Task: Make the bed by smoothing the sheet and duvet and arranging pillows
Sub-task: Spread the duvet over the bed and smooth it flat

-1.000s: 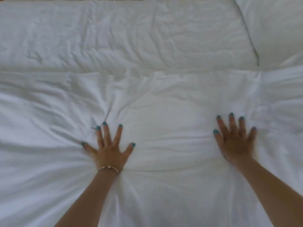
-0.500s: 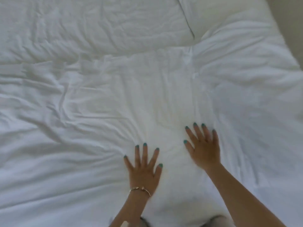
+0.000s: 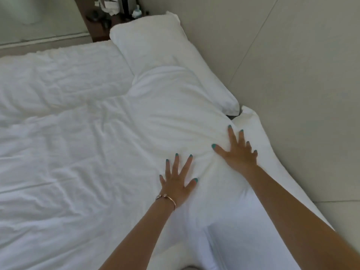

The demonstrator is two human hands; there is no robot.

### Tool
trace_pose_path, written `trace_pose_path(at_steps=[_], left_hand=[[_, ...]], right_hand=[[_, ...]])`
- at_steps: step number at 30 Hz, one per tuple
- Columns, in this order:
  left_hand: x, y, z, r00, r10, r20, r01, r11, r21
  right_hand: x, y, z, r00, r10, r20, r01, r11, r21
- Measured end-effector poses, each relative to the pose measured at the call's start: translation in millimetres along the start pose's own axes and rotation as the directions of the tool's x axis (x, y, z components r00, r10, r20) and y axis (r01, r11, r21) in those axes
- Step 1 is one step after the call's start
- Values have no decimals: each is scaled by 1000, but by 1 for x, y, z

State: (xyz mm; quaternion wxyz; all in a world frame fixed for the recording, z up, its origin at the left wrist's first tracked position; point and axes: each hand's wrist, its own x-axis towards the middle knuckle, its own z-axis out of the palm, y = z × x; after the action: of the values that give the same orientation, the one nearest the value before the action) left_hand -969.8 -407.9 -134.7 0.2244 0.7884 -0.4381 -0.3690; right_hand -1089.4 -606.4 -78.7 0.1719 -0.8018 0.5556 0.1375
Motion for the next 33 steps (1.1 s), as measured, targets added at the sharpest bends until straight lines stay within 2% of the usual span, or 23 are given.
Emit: trace_pose_path(at_steps=[2,5,8,13,15,17,19,20,22,24,26,29,33], left_hand=[[28,33,-1,998,-68,-10,67,995,-71],[50,42,18,950,-309,30,311,942,-128],[55,29,40,925,-380,3,379,921,-93],[77,19,47,919,-393,47,395,918,-44],[77,19,44,920,-383,87,389,918,-70],[70,12,35,937,-325,126,341,930,-139],[61,1,14,970,-204,129,228,950,-211],[55,-4,1,986,-148,78,162,957,-242],[39,-9,-31,987,-105,-122,67,957,-281],[22,-7,-68,934,-134,-331,6,933,-360],[3,-3,-112,884,-165,-438,-67,881,-468],[-27,1,-176,876,-77,-476,-184,859,-477],[-64,-19,-251,907,-66,-416,-199,804,-560]], right_hand=[[25,-6,-10,991,-94,92,71,971,228],[58,-18,-21,972,-218,86,132,815,564],[87,-21,-13,952,-278,126,105,686,720],[118,-22,9,916,-344,205,109,708,698],[120,-24,8,894,-391,220,119,680,723],[116,-26,4,882,-423,208,131,644,754],[106,-33,-2,884,-446,143,183,610,771],[98,-39,-6,880,-464,107,219,595,773],[76,-55,-16,863,-501,66,276,577,769],[47,-77,-25,835,-548,38,336,564,754],[14,-103,-32,801,-599,31,403,576,711],[-38,-150,-41,752,-656,63,486,616,620],[-121,-228,-29,684,-712,158,602,674,430]])
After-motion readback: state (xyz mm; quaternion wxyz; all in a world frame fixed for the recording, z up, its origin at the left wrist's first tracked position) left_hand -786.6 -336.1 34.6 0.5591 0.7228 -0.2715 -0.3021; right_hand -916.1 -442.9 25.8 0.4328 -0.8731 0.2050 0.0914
